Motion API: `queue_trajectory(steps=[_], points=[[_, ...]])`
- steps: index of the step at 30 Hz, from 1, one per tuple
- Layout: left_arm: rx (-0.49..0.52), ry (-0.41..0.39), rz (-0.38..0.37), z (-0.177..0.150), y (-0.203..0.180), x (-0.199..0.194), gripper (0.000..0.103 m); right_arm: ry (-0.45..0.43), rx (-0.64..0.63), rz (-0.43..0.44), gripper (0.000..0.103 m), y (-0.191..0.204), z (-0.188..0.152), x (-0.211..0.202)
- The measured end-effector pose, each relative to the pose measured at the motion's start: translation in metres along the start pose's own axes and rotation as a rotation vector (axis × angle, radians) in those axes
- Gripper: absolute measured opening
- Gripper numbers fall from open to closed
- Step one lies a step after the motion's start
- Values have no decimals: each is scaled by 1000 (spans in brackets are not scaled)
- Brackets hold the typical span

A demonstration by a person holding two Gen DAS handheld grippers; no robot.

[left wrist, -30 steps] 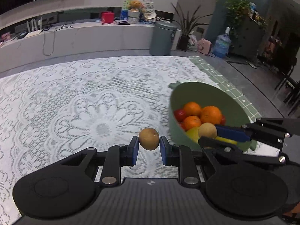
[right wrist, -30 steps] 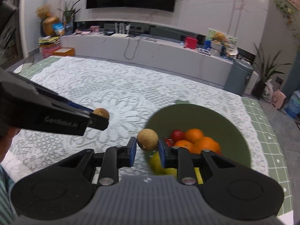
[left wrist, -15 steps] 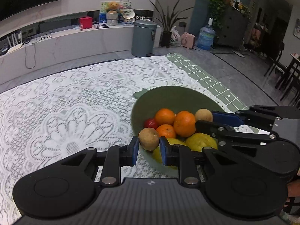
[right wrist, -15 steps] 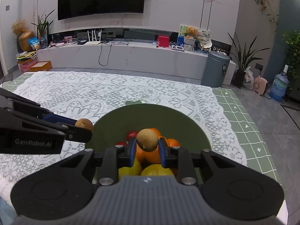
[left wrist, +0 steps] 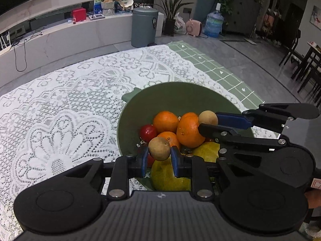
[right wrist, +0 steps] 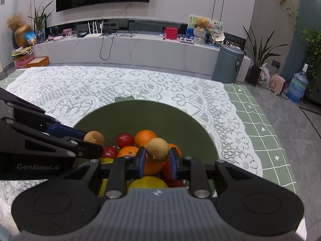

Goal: Organize fruits
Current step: 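Carry both kiwis over the green colander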

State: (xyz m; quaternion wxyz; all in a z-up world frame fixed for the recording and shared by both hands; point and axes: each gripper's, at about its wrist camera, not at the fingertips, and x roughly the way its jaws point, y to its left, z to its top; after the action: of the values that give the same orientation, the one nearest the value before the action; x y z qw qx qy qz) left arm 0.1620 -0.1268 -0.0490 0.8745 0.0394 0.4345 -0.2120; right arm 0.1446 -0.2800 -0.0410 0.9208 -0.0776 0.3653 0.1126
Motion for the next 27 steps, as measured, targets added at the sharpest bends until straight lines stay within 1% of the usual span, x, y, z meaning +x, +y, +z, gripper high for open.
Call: queue_trajectory(steps=[6, 11, 18, 23, 27], points=[[2, 16, -2, 0, 2, 10, 26, -15, -31, -4, 22, 1, 7, 4], [-10, 28, 12, 6, 7, 19, 26, -17, -51, -12, 21, 2, 14, 9], [-6, 22, 23, 15, 9, 28, 26, -26, -53, -22, 21, 2, 15, 3], [5, 21, 48, 18, 6, 32, 27, -22, -58, -29, 21, 3, 14, 0], [-2, 20, 49, 18, 8, 30, 33, -16, -59, -31, 21, 4, 14, -1]])
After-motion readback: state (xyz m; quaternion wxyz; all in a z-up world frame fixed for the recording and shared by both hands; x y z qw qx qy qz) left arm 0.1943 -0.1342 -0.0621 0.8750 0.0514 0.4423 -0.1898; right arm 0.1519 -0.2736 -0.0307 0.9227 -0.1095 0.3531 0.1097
